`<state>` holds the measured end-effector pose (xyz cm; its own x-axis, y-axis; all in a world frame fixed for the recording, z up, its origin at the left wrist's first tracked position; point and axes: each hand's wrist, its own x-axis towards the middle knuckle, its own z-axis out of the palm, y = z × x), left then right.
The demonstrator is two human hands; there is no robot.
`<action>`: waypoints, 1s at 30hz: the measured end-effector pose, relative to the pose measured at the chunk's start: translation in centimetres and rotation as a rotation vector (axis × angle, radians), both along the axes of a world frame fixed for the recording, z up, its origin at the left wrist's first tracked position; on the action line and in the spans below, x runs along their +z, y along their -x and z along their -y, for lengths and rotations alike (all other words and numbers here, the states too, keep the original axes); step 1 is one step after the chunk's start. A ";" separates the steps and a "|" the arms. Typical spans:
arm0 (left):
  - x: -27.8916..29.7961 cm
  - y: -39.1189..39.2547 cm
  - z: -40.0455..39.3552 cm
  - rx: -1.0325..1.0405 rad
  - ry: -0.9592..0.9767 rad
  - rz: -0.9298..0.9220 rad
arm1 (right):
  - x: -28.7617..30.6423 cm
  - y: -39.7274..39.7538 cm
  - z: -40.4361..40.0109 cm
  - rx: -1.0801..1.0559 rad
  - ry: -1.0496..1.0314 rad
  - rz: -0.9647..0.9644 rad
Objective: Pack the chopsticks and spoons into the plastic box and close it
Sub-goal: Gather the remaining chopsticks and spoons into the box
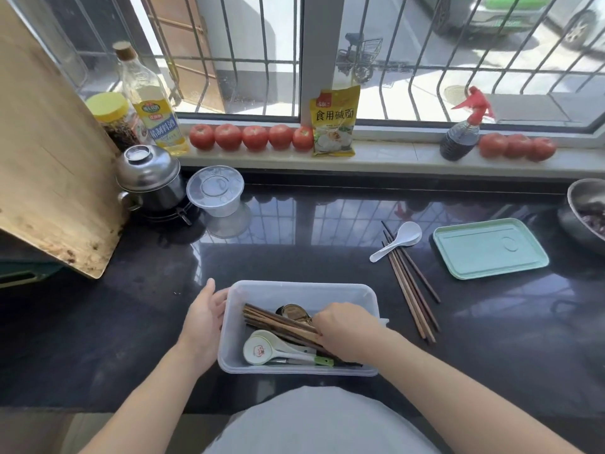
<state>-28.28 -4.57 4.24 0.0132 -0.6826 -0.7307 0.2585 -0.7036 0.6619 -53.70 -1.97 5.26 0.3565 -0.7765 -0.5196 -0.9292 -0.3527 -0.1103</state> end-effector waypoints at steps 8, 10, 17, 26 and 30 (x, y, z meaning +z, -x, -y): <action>1.2 2.3 -0.7 -0.215 0.169 0.451 | 2.1 1.2 0.8 -0.297 0.230 0.302; 1.0 2.3 -0.6 -0.249 0.158 0.490 | 2.7 4.3 2.3 -0.578 0.387 0.402; 1.3 3.4 -0.4 -0.306 0.212 0.712 | -4.9 13.9 9.2 -0.920 0.025 0.215; 0.8 3.1 -0.3 -0.293 0.131 0.763 | -7.6 13.8 12.0 -1.081 0.132 0.200; 0.8 3.1 -0.3 -0.267 0.096 0.735 | -7.8 14.5 11.8 -1.211 0.121 0.260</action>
